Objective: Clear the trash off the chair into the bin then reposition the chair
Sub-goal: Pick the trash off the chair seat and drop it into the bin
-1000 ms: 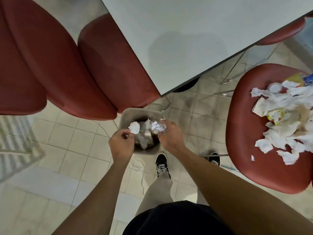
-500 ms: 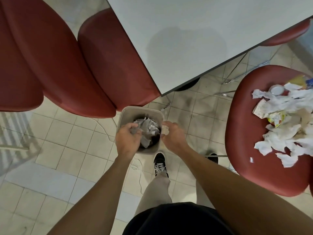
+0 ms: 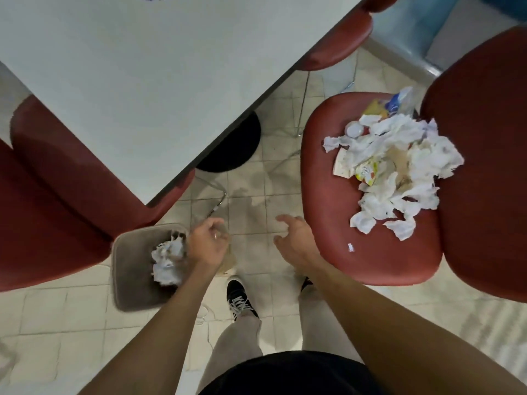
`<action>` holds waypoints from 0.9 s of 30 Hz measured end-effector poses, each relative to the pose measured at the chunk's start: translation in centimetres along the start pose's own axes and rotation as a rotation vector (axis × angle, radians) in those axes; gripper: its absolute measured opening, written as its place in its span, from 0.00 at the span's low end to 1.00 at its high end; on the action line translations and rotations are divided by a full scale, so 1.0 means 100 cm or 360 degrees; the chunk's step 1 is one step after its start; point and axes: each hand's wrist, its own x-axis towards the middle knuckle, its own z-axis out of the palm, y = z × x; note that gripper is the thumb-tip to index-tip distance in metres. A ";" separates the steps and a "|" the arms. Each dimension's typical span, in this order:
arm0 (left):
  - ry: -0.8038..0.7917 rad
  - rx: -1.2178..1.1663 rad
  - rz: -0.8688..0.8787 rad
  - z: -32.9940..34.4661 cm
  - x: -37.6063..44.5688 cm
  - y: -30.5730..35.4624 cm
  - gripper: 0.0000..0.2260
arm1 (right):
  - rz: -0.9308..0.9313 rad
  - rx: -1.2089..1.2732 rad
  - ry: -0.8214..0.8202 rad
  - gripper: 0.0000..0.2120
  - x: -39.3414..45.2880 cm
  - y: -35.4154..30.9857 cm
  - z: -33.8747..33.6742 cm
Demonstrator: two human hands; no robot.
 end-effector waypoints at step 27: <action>-0.0730 0.0660 0.0243 0.357 0.006 0.176 0.28 | 0.0585 0.0142 0.0273 0.31 0.075 0.311 -0.193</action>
